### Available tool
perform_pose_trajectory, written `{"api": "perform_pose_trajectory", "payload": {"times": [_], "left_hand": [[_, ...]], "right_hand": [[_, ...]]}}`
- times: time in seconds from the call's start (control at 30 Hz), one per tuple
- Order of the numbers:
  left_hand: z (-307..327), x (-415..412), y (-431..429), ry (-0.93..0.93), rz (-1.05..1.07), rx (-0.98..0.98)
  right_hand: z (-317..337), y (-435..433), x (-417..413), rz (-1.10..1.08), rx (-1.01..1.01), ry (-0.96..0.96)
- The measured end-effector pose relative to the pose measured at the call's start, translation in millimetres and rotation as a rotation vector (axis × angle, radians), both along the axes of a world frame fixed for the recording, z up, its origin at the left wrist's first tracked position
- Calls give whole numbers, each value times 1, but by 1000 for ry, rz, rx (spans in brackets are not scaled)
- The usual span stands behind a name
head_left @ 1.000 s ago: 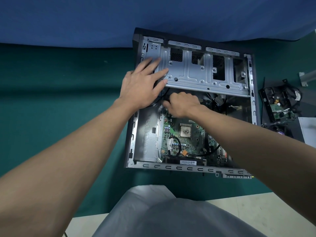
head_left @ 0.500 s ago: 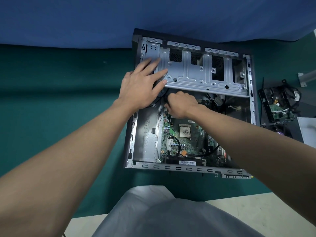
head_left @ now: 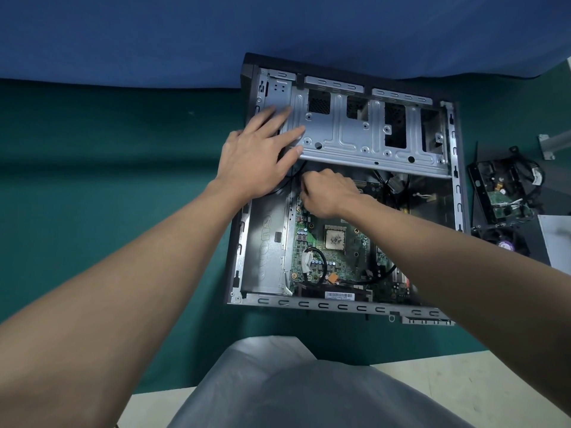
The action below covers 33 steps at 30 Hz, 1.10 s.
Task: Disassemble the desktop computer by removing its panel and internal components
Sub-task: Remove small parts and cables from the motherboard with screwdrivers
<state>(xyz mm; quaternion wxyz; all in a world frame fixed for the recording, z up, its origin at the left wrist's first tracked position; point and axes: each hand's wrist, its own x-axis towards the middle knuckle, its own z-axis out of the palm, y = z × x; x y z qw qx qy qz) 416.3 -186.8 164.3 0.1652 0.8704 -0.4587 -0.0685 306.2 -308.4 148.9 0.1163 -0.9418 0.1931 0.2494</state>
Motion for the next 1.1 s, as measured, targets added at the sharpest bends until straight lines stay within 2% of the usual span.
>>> {"api": "perform_pose_trajectory", "payload": {"times": [0.1, 0.17, 0.3, 0.43, 0.57, 0.7, 0.87, 1.1], "left_hand": [[0, 0, -1, -1, 1, 6], [0, -1, 0, 1, -1, 3], [0, 0, 0, 7, 3, -4], [0, -1, -1, 2, 3, 6], [1, 0, 0, 2, 2, 0], [0, 0, 0, 6, 3, 7], [0, 0, -1, 6, 2, 8], [0, 0, -1, 5, 5, 8]], "right_hand": [[2, -1, 0, 28, -91, -10], [1, -1, 0, 77, -74, -18], [0, 1, 2, -15, 47, -25], [-3, 0, -2, -26, -64, -73], [-5, -2, -6, -24, 5, -101], [-4, -1, -8, -23, -73, -80], [-2, 0, -6, -29, 9, -113], [-3, 2, -8, -58, -36, -134]]}}
